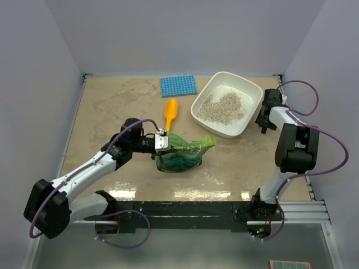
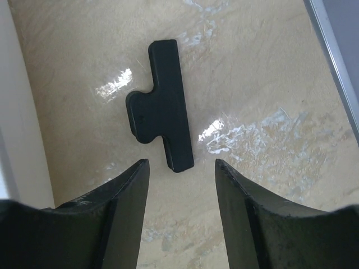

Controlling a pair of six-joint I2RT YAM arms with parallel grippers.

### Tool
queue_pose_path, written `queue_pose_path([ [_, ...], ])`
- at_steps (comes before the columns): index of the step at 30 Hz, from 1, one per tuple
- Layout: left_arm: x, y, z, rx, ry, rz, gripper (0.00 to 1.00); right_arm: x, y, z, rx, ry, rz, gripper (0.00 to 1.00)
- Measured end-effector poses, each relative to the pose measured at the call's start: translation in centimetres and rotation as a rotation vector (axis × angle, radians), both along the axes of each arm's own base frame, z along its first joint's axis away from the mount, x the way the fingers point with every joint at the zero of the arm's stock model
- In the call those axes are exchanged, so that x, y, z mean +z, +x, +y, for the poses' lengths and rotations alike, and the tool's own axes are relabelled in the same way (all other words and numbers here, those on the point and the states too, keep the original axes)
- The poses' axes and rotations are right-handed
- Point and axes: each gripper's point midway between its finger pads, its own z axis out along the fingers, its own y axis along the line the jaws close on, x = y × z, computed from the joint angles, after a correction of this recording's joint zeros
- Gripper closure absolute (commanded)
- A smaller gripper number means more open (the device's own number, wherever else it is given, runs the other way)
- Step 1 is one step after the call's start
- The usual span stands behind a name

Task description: Fill the litter box with clean litter

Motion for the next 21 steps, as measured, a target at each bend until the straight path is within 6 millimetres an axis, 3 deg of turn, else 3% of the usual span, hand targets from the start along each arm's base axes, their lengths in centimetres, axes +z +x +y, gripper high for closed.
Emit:
queue_pose_path([
  [21,-0.1,0.0,0.0,-0.002,0.001,0.003,1.0,-0.7,4.3,0.3,0.018,0.019,-0.03,0.51],
])
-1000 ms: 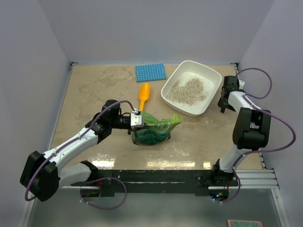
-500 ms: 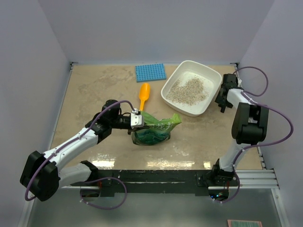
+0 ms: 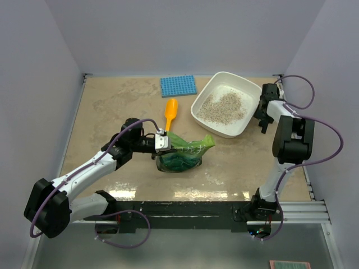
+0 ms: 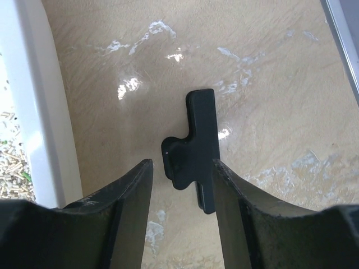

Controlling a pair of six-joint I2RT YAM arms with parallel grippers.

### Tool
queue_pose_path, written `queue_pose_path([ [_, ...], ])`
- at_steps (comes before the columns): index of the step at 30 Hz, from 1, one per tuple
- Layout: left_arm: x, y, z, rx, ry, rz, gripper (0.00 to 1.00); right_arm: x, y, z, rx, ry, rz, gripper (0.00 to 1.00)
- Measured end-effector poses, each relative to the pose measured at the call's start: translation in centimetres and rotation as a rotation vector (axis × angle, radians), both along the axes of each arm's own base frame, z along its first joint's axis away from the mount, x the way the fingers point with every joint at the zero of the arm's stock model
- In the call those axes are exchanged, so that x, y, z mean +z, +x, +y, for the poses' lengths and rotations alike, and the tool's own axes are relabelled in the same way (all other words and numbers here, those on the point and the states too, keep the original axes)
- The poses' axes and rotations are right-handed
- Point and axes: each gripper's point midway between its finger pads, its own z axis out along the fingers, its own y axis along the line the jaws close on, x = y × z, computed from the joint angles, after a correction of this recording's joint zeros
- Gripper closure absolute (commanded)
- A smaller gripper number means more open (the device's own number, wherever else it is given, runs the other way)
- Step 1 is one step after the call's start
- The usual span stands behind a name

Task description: Fill the litter box with clean litter

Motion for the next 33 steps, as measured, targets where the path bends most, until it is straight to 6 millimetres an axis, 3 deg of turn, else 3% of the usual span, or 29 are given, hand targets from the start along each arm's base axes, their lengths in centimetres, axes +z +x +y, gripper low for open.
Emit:
queue_pose_path([
  [6,0.0,0.0,0.0,0.0,0.0,0.0,1.0,-0.8,0.1,0.1,0.003,-0.001,0.02,0.55],
  [15,0.0,0.0,0.0,-0.003,0.0,0.002,1.0,-1.3,-0.1,0.0,0.0,-0.007,0.039,0.7],
  [20,-0.1,0.0,0.0,-0.004,0.0,0.003,1.0,-1.1,-0.1,-0.5,-0.009,-0.032,0.039,1.0],
  [30,0.0,-0.1,0.0,-0.004,0.0,0.003,1.0,1.1,-0.4,-1.5,-0.041,-0.093,0.015,1.0],
  [33,-0.1,0.0,-0.1,-0.005,0.0,0.004,1.0,3.2,-1.4,-1.1,-0.039,-0.084,-0.019,1.0],
])
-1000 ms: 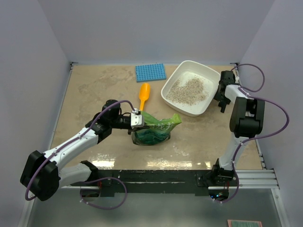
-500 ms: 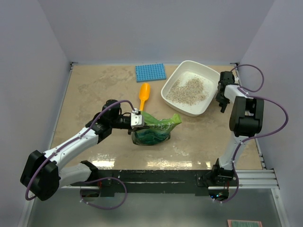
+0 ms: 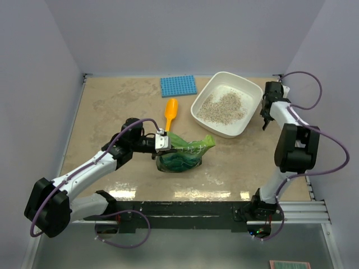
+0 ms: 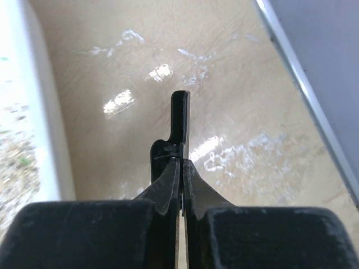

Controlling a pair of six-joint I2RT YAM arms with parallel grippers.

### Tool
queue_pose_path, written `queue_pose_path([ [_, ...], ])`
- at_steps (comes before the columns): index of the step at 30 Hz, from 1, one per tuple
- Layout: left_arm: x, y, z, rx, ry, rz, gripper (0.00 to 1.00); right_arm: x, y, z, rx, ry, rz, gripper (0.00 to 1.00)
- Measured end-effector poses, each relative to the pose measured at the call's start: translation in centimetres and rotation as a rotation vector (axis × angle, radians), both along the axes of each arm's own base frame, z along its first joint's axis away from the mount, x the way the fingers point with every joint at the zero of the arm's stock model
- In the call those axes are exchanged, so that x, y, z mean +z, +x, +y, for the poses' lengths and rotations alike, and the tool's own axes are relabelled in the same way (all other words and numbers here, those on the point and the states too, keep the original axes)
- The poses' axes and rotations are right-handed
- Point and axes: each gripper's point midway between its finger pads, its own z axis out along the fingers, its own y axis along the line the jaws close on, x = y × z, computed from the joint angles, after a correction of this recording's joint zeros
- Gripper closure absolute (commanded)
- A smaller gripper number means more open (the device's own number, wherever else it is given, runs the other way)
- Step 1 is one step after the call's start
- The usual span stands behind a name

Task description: Fill the litter box with clean litter

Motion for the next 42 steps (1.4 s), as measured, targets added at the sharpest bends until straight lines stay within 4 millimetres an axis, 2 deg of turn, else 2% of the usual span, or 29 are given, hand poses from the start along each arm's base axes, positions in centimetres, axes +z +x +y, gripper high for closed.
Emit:
queue_pose_path([
  [3,-0.1,0.1,-0.1,-0.001,0.0,0.001,0.99,4.7,-0.7,0.5,0.011,0.008,-0.108,1.0],
  [6,0.0,0.2,-0.2,0.0,0.0,0.004,0.95,10.6,-1.3,1.3,0.034,0.013,-0.272,1.0],
  [8,0.0,0.2,-0.2,0.001,0.0,0.004,0.93,14.4,-2.4,2.3,0.062,0.015,-0.375,1.0],
  [11,0.1,0.3,-0.1,0.002,0.004,0.007,0.88,18.5,-3.8,5.1,0.151,0.048,-0.494,1.0],
  [13,0.5,0.2,-0.2,0.0,0.012,0.016,0.85,20.6,-4.7,7.7,0.241,0.089,-0.557,1.0],
  [14,0.8,0.2,-0.2,-0.001,0.018,0.023,0.84,22.0,-5.2,9.6,0.316,0.124,-0.594,1.0],
  [20,3.3,0.4,-0.1,0.016,0.049,0.046,0.81,26.6,-7.6,16.5,0.611,0.247,-0.692,1.0],
  [24,7.9,1.1,-0.5,0.023,0.013,-0.007,0.79,28.5,-9.8,20.9,0.826,0.352,-0.738,1.0],
  [26,10.2,1.4,-0.7,0.03,-0.014,-0.032,0.74,29.1,-11.0,22.8,0.927,0.398,-0.76,1.0],
  [31,14.0,1.1,-0.8,0.062,-0.075,0.022,0.68,29.9,-14.7,27.3,1.198,0.533,-0.785,1.0],
  [33,15.3,0.6,-1.0,0.062,-0.103,0.064,0.66,30.3,-16.3,28.7,1.298,0.583,-0.796,1.0],
  [36,17.6,-0.4,-1.6,0.03,-0.164,0.157,0.66,31.6,-19.7,30.5,1.465,0.661,-0.833,1.0],
  [40,19.7,-1.9,-2.7,-0.057,-0.26,0.288,0.66,33.9,-24.2,31.8,1.654,0.711,-0.904,1.0],
  [42,20.0,-2.7,-3.1,-0.104,-0.317,0.345,0.66,34.8,-25.9,32.2,1.727,0.727,-0.932,1.0],
])
